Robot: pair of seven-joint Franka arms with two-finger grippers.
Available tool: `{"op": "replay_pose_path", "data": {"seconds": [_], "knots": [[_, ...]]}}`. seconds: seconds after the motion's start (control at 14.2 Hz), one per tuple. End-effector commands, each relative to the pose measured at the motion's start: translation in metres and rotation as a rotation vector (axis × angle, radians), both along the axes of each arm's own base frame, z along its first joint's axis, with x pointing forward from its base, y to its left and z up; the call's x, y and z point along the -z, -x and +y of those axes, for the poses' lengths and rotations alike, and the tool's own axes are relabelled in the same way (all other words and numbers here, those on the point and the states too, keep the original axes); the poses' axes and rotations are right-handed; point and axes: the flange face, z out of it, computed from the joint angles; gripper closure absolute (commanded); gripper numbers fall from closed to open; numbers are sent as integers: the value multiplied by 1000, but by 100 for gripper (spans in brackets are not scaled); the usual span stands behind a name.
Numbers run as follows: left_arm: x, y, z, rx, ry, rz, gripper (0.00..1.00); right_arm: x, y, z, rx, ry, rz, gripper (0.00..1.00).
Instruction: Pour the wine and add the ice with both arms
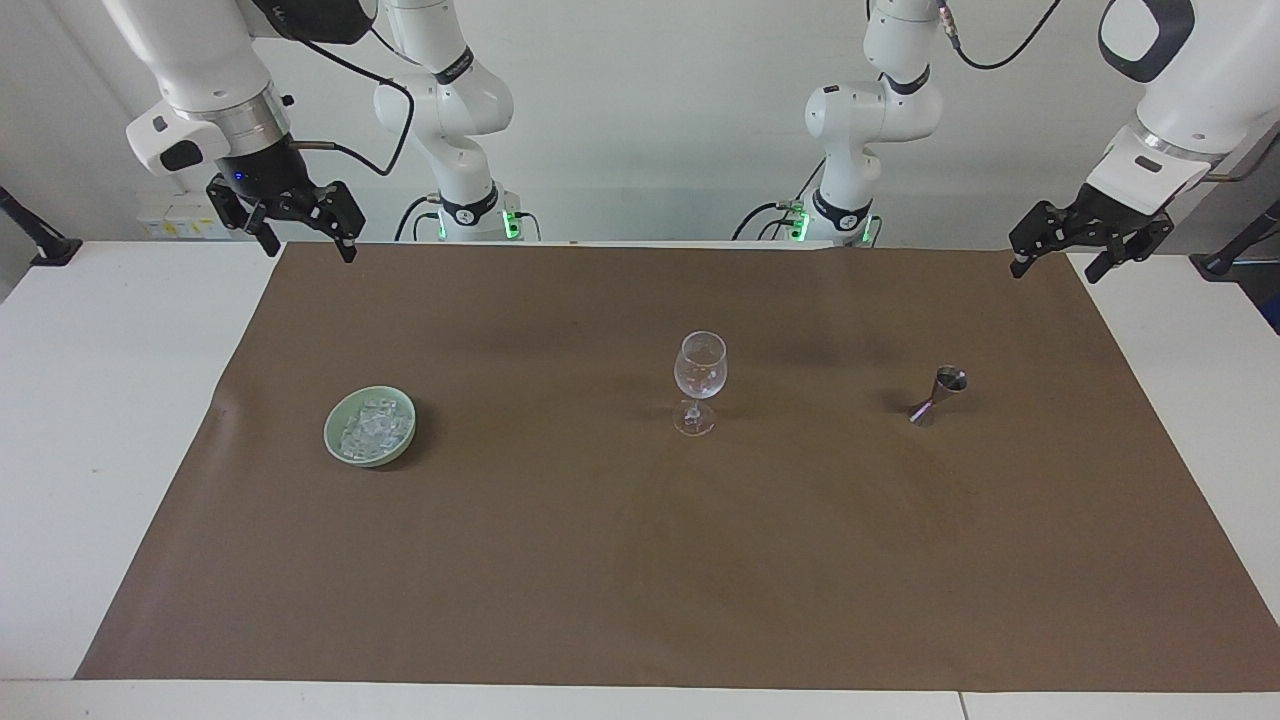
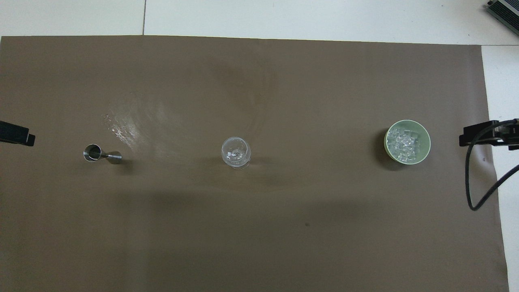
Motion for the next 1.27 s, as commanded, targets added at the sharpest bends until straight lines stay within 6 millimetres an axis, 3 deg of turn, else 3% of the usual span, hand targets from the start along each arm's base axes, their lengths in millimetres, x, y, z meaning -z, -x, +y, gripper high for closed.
{"op": "replay_pose_path", "data": {"seconds": [0.0, 1.2], "knots": [[0, 7, -1, 10, -20, -14, 0, -1, 7, 0, -22, -5, 6, 0], [0, 9, 0, -54, -21, -3, 0, -1, 7, 0, -22, -5, 6, 0]]}}
